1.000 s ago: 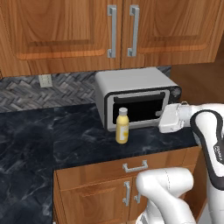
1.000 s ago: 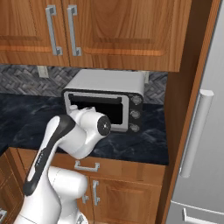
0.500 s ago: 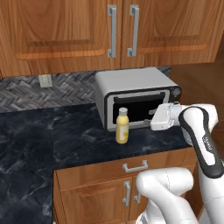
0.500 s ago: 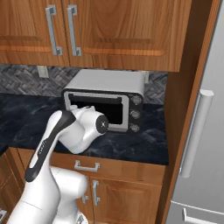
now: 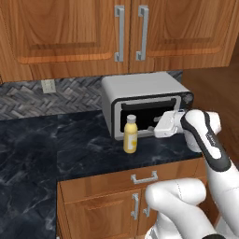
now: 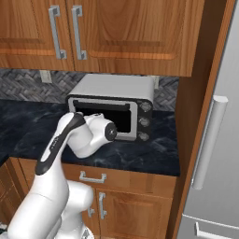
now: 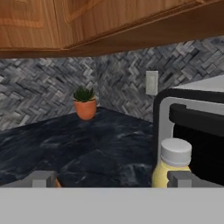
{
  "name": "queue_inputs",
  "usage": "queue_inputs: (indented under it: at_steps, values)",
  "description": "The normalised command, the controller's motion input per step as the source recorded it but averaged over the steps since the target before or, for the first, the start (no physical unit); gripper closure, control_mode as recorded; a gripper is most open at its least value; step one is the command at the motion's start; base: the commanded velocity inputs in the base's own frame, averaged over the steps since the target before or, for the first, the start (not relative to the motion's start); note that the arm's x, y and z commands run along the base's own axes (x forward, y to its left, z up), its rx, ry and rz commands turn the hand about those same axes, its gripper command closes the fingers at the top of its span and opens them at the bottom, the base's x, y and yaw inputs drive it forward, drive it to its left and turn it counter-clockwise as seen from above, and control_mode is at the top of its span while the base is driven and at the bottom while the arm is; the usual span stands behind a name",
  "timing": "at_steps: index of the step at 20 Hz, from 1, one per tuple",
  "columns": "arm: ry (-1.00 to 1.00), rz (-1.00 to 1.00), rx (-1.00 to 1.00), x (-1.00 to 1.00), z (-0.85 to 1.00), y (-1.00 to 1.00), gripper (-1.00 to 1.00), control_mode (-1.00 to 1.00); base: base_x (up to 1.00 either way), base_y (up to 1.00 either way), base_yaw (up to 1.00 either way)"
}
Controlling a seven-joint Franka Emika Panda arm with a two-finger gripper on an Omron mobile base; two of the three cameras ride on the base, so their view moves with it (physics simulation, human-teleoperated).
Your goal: There is a wine glass and glass cup on the dining counter. Place the wine bottle next to the wine glass and the juice bottle next to the glass cup.
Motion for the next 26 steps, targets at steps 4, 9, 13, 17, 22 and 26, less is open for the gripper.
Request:
queue_inputs:
  at_steps: [4,9,13,17,22,26]
  values:
    - [0.0,0.0,0.05,0.36,-0.25,0.07,-1.0,-1.0,0.0,0.0,0.0]
    - [0.01,0.0,0.06,0.45,-0.2,0.03,-1.0,-1.0,0.0,0.0,0.0]
    - [0.01,0.0,0.05,0.42,-0.16,0.07,-1.0,-1.0,0.0,0.0,0.0]
    - [0.01,0.0,0.03,0.37,-0.15,0.11,-1.0,-1.0,0.0,0.0,0.0]
    - [0.0,0.0,0.01,0.36,-0.12,0.11,-1.0,-1.0,0.0,0.0,0.0]
    - [0.0,0.0,0.0,0.37,-0.13,0.09,-1.0,-1.0,0.0,0.0,0.0]
